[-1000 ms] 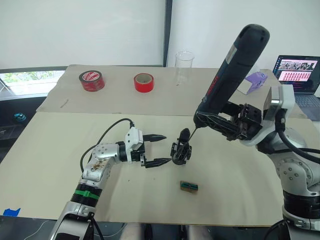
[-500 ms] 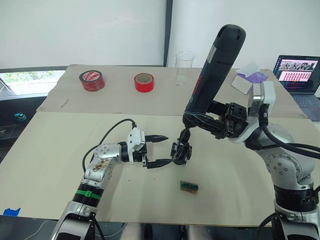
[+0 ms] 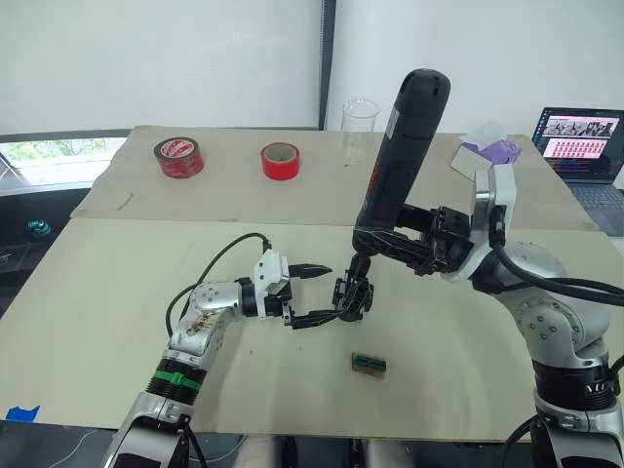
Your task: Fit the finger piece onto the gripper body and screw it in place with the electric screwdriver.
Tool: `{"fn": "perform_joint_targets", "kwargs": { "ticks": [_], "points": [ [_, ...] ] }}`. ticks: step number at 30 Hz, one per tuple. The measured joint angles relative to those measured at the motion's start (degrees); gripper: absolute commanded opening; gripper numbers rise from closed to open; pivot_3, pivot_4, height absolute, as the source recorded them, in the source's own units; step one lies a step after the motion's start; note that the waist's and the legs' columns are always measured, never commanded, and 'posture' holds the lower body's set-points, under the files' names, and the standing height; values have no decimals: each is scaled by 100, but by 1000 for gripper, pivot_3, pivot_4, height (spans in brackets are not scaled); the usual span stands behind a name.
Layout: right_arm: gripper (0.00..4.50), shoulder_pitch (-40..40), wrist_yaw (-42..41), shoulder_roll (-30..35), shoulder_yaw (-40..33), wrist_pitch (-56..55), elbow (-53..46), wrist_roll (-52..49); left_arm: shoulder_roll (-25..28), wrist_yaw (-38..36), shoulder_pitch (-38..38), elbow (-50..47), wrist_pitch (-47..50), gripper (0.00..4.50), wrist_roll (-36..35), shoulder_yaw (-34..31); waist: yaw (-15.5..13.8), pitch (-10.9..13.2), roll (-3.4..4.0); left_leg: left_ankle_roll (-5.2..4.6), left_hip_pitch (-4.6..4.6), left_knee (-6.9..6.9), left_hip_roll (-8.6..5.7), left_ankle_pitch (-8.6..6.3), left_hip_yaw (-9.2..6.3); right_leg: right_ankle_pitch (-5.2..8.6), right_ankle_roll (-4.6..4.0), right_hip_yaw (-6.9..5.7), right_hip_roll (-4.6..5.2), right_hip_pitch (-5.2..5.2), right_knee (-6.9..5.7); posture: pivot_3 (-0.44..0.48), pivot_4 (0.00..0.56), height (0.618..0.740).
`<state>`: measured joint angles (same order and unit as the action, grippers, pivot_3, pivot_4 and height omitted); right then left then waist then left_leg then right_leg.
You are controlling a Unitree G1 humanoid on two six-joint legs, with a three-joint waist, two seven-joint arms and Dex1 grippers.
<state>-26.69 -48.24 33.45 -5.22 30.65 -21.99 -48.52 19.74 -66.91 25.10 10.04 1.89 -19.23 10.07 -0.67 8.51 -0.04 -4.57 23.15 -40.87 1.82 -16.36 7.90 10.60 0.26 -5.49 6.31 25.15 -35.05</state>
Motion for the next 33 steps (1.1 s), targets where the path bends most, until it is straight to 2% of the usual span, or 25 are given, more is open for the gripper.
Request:
{"fn": "perform_joint_targets", "kwargs": {
  "ticks": [25,33],
  "points": [
    [1912,0,-69,0,14,179,55,20,-17,-2,9,13,-58,4500,232,153,0,0,0,-2,0,0,0,-1,-1,0,0,0,0,0,0,0,150,740],
    [1912,0,-73,0,16,180,62,70,-135,-2,15,325,-205,4500,344,219,0,0,0,-3,1,0,0,-2,-1,0,0,-1,0,0,1,0,150,740]
  ]
}}
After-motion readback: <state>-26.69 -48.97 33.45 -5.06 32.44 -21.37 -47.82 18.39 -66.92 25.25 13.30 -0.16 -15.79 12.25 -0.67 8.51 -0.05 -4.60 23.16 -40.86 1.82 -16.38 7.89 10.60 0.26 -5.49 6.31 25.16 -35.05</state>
